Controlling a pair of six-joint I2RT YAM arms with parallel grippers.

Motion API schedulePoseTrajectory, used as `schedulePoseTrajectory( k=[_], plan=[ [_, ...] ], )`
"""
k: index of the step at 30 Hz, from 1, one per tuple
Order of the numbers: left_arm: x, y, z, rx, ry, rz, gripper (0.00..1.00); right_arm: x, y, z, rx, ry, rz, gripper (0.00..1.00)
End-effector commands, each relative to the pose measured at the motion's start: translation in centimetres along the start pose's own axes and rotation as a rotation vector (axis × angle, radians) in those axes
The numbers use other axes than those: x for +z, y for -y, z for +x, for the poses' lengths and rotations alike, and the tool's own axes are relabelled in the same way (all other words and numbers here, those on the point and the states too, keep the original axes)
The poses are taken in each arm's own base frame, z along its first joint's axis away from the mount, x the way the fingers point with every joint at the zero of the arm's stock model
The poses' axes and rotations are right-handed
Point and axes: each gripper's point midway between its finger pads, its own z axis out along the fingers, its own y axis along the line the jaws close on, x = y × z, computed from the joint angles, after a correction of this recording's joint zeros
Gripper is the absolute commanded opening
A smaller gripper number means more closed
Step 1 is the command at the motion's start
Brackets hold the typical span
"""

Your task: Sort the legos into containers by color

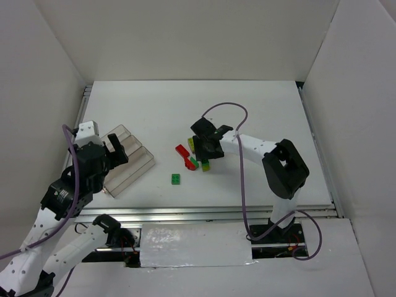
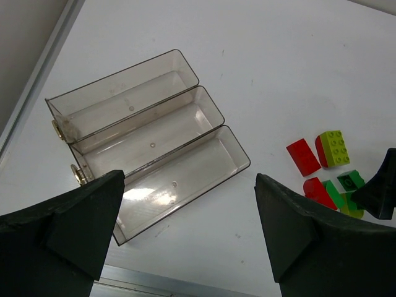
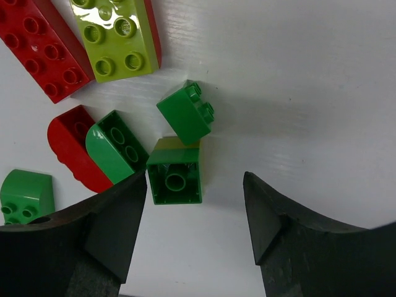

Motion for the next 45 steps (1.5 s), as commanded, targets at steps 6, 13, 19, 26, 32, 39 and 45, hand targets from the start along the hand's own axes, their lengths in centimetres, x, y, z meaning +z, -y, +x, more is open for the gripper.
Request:
schedulePoseTrajectory(
  k=[6, 13, 19, 26, 32, 39, 45],
  plan=[
    [1.0, 1.2, -0.3, 0.014, -0.008, 0.05, 1.0, 0.6, -1.4, -1.6, -0.009, 0.062, -0.033, 0.59],
    [1.2, 1.4, -0.1, 0.015, -0.017, 0.06, 1.0, 1.5, -1.9, -1.1, -0.018, 0.05, -0.06, 0.54],
    [1.2, 1.5, -0.1, 0.017, -0.019, 0.064, 1.0, 1.7, -2.0, -0.9, -0.006, 0.04, -0.064, 0.55],
    [1.3, 1.5, 0.0, 0.019, -0.022, 0.066, 1.0, 1.6, -1.0, -0.2, 0.004, 0.027, -0.011, 0.42],
    [1.4, 1.5, 0.1, 0.023, -0.028, 0.062, 0.99, 1.9, -0.4, 0.6, 0.004, 0.006, 0.017, 0.55],
    [1.5, 1.6, 0.1, 0.024, -0.03, 0.066, 0.99, 2.3, -0.1, 1.2, 0.003, 0.003, 0.026, 0.48],
    [1.6, 1.5, 0.2, 0.026, -0.035, 0.063, 0.99, 0.7, -0.8, 0.6, 0.012, 0.037, -0.029, 0.03]
  ],
)
